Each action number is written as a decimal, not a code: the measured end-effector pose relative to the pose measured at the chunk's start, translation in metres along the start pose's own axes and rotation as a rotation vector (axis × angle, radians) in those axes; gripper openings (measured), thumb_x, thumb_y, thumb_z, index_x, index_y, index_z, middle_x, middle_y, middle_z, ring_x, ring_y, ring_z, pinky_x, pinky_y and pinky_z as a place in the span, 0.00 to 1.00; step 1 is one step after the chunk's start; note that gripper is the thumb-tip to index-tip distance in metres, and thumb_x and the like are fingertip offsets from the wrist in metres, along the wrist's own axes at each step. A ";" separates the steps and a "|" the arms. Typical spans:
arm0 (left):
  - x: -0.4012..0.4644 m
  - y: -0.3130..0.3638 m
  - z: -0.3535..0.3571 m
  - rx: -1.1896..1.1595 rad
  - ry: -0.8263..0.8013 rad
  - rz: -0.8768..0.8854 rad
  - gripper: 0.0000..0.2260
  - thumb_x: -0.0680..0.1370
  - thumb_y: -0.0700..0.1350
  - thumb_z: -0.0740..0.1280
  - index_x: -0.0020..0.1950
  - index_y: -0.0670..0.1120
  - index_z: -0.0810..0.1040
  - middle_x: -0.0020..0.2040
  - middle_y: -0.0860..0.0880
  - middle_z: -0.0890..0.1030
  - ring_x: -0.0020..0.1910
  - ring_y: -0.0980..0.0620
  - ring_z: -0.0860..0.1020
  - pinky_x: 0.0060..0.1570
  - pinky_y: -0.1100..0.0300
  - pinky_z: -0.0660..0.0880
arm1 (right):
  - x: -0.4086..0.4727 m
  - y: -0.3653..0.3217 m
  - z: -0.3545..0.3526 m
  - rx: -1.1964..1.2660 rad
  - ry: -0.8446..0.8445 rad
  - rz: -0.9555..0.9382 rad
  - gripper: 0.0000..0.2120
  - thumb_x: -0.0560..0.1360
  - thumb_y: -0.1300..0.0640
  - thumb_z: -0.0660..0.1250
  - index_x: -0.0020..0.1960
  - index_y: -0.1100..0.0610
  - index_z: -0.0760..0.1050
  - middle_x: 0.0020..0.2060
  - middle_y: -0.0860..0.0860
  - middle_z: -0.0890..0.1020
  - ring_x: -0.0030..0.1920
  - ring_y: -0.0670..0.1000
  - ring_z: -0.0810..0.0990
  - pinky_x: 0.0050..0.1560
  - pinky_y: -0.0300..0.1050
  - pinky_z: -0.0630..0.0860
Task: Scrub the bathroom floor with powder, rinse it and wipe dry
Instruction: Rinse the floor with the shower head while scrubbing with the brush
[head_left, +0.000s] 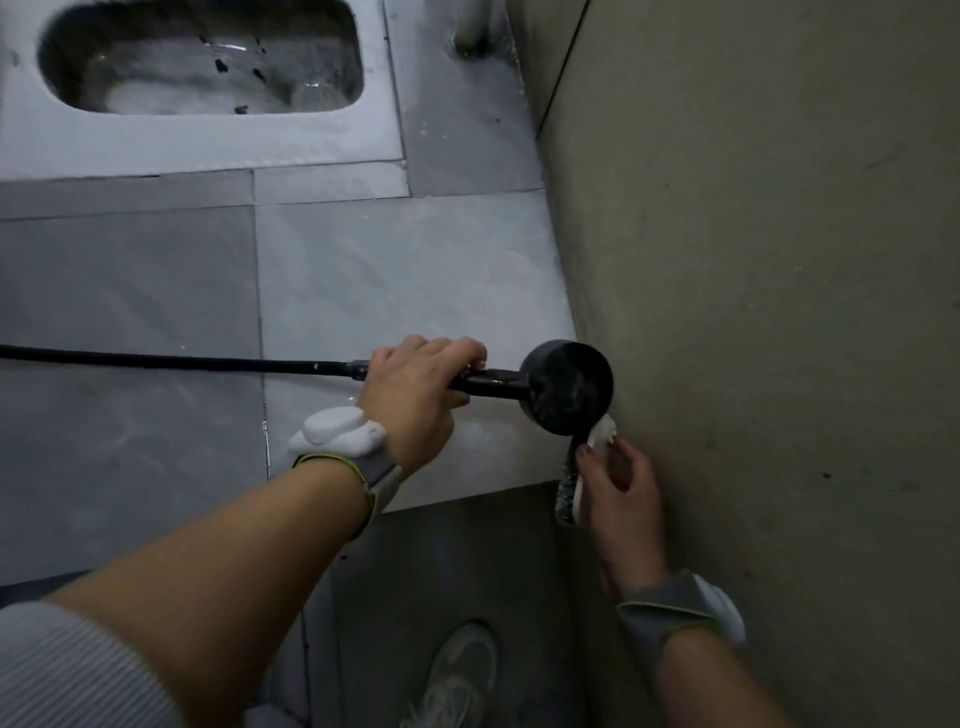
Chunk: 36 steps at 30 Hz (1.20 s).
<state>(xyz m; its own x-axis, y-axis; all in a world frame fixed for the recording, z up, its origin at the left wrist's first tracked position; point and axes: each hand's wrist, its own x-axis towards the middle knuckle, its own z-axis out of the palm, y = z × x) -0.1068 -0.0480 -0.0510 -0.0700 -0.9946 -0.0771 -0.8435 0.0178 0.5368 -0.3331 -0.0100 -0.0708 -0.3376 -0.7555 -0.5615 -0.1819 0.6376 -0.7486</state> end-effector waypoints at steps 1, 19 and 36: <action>-0.002 -0.001 0.000 0.003 -0.010 0.020 0.14 0.74 0.41 0.69 0.54 0.56 0.71 0.49 0.57 0.77 0.49 0.50 0.70 0.44 0.56 0.56 | 0.001 0.001 0.001 -0.001 0.008 0.008 0.21 0.75 0.53 0.70 0.66 0.52 0.72 0.54 0.49 0.79 0.53 0.48 0.78 0.51 0.43 0.71; -0.183 -0.262 -0.146 0.290 -0.052 0.020 0.23 0.65 0.40 0.77 0.55 0.55 0.74 0.49 0.54 0.81 0.47 0.46 0.76 0.48 0.54 0.64 | -0.095 -0.011 0.247 -0.218 -0.320 0.002 0.22 0.70 0.45 0.72 0.62 0.50 0.74 0.45 0.53 0.83 0.47 0.53 0.82 0.48 0.52 0.77; -0.207 -0.274 -0.125 0.193 -0.052 0.149 0.21 0.65 0.40 0.73 0.54 0.55 0.74 0.48 0.54 0.81 0.47 0.46 0.77 0.49 0.52 0.63 | -0.130 0.010 0.241 -0.367 -0.141 0.026 0.18 0.73 0.52 0.72 0.61 0.49 0.73 0.48 0.57 0.83 0.48 0.55 0.82 0.55 0.55 0.78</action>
<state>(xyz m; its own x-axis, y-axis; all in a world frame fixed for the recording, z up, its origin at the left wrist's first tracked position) 0.2053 0.1406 -0.0775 -0.2241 -0.9730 -0.0550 -0.9077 0.1878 0.3753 -0.0688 0.0583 -0.0900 -0.2212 -0.7354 -0.6405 -0.5016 0.6490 -0.5720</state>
